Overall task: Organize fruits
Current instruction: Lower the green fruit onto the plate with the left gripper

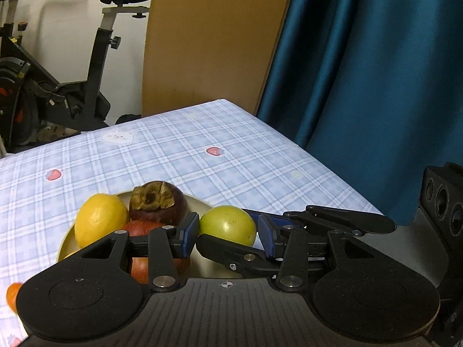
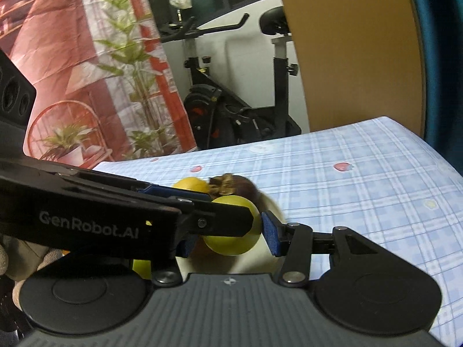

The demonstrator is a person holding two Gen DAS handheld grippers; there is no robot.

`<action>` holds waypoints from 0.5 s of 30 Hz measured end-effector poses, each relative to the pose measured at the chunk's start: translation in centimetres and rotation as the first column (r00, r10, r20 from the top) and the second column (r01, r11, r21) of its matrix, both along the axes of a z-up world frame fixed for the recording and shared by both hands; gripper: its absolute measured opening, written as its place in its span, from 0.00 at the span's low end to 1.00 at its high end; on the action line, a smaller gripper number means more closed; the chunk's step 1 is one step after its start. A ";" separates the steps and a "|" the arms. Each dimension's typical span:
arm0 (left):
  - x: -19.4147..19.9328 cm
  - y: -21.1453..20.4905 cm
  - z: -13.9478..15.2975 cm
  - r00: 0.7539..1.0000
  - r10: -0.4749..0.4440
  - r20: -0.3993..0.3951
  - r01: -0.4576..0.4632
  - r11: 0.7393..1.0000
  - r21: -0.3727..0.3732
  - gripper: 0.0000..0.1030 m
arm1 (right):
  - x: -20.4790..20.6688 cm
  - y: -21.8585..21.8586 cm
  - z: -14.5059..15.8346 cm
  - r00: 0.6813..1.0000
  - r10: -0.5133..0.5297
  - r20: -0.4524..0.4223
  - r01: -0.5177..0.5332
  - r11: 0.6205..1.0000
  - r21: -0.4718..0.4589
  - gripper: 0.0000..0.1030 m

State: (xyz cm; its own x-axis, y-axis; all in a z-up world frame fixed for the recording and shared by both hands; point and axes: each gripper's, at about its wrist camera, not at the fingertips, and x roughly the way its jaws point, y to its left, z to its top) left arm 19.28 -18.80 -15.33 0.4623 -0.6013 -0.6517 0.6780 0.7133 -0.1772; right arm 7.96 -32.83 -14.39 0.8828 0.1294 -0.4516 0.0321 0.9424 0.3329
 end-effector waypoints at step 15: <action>2.0 -1.3 -1.2 1.000 0.017 -0.009 -0.016 0.997 0.075 0.45 | 3.0 -0.4 -1.8 0.999 0.001 -0.037 -0.002 1.000 -0.020 0.47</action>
